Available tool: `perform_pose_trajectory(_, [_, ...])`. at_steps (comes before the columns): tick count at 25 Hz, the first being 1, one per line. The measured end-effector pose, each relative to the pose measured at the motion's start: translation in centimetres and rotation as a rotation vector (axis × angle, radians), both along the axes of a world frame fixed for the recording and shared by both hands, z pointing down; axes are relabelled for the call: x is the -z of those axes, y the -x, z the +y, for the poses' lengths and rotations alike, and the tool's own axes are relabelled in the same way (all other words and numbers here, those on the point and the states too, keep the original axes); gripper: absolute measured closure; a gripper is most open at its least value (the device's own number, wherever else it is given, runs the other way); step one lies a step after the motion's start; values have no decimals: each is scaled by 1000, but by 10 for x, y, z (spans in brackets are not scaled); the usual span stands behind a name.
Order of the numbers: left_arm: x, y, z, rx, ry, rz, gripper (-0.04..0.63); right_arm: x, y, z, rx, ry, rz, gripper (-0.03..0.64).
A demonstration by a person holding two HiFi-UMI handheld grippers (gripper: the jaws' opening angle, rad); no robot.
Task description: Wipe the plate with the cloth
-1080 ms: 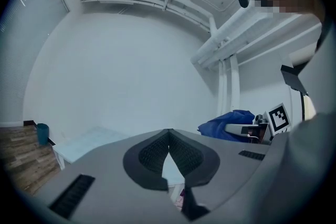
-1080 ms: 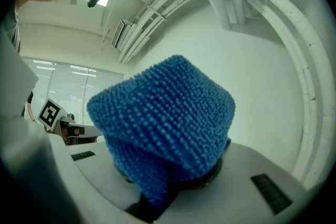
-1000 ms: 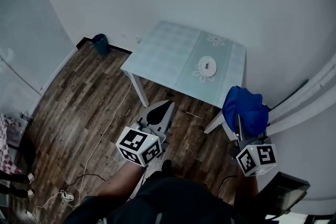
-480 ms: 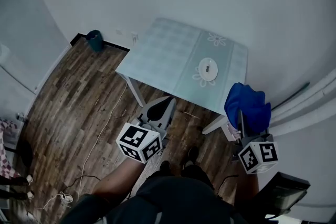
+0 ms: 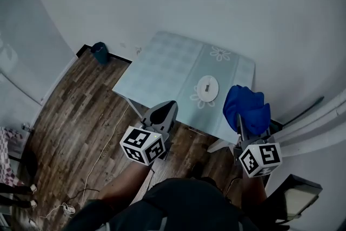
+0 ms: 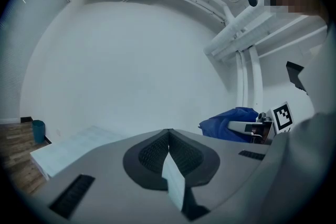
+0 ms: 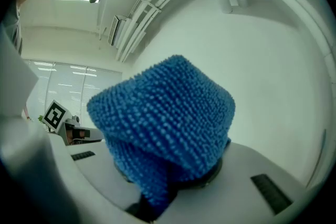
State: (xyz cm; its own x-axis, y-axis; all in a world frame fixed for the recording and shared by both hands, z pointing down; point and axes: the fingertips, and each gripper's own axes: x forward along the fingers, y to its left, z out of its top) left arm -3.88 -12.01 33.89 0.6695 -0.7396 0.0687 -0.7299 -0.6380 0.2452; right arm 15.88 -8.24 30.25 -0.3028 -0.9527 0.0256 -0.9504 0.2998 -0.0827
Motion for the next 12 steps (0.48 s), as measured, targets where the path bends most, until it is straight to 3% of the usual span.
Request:
perform_pose_trajectory(5, [-14, -31, -37, 28, 24, -40, 586, -9, -32, -39, 17, 18, -4, 548])
perform_pose_trajectory(12, [-48, -56, -76, 57, 115, -95, 586, -32, -60, -83, 39, 70, 3, 548])
